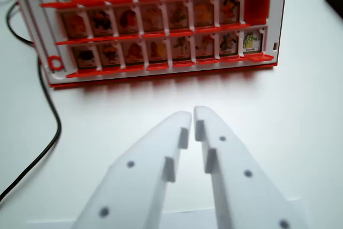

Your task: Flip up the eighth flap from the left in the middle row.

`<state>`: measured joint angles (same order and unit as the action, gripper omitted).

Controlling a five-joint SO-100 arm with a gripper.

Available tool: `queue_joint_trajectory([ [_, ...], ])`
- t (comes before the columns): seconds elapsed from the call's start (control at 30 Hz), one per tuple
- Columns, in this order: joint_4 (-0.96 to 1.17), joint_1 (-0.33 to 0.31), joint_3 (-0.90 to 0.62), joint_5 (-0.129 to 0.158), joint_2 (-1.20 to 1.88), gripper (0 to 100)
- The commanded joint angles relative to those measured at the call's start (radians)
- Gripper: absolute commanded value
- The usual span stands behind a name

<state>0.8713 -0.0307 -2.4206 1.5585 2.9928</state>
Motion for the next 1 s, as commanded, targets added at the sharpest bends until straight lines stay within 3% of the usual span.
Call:
queue_joint_trajectory([
  [0.0, 0.106, 0.051, 0.006, 0.008, 0.239, 0],
  [0.1, 0.153, 0.095, 0.041, 0.011, 0.279, 0],
  [0.43, 0.152, 0.132, 0.109, 0.048, 0.279, 0],
  [0.67, 0.172, 0.1, 0.118, 0.058, 0.279, 0],
  [0.97, 0.164, 0.08, 0.117, 0.048, 0.279, 0],
])
